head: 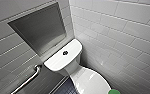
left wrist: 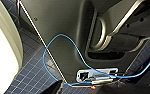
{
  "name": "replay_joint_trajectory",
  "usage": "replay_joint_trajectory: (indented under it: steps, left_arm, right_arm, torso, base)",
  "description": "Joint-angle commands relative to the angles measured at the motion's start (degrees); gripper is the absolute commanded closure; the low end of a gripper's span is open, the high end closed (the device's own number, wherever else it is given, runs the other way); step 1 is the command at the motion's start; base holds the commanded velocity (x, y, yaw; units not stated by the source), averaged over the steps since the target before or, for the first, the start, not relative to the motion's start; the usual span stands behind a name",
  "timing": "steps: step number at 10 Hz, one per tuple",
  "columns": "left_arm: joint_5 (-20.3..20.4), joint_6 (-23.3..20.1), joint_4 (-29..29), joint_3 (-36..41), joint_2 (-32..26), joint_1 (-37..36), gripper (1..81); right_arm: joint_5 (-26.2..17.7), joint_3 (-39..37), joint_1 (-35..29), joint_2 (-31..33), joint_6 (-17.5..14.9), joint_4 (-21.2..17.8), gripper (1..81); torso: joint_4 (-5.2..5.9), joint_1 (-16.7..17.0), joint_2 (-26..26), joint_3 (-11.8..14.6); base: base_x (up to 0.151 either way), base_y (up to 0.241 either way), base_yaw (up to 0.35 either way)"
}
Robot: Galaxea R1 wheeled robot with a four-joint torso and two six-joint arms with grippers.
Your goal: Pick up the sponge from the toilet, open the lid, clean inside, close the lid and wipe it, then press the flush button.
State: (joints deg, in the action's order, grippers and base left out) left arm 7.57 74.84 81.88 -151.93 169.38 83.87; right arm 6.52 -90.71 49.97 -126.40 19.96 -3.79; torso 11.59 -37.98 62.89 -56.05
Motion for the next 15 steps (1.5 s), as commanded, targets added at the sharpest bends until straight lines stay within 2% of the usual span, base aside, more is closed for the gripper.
replay_joint_trajectory:
  steps: [1,4,6,9,12,14,15]
  left_arm:
    - [-2.3,-0.2,0.6,-0.2,-0.7,1.7,1.0]
    - [-2.3,-0.2,0.0,-0.2,-1.1,1.7,1.0]
    - [-2.3,-0.1,0.0,-0.2,-1.1,1.7,1.0]
    - [-2.4,-0.1,0.0,-0.2,-0.9,1.7,1.0]
    - [-2.4,-0.1,0.1,-0.2,-1.1,1.7,1.0]
    - [-2.4,-0.1,0.1,-0.2,-1.0,1.7,1.0]
    - [-2.4,-0.1,0.1,-0.2,-1.0,1.8,1.0]
  right_arm:
    - [-8.0,2.5,-11.5,-0.3,-0.1,0.0,81.1]
    - [-16.1,-9.2,-21.3,-9.9,1.9,-0.4,81.1]
    - [-17.7,-20.3,-24.1,-17.6,4.2,-0.5,81.1]
    - [-17.9,-36.3,-25.7,-30.6,5.6,-0.5,81.1]
    - [-16.8,-47.1,-26.3,-38.0,8.2,-0.4,81.1]
    - [-15.3,-54.2,-24.3,-41.9,10.3,-0.4,81.1]
    - [-12.6,-59.6,-22.5,-44.6,11.3,-0.4,81.1]
  torso:
    - [0.00,0.0,0.0,0.0]
    - [0.00,0.0,0.0,0.0]
    - [0.00,0.0,0.0,0.0]
    - [0.00,0.0,0.0,0.0]
    - [0.00,0.0,0.0,0.0]
    - [-0.02,0.0,0.0,0.0]
    - [0.00,0.0,0.0,0.0]
  base:
    - [0.000,0.000,0.000]
    - [0.000,0.000,0.000]
    - [0.000,0.000,0.000]
    - [0.000,0.000,0.000]
    - [0.000,0.000,0.000]
    - [0.000,0.000,0.000]
    - [0.000,0.000,0.000]
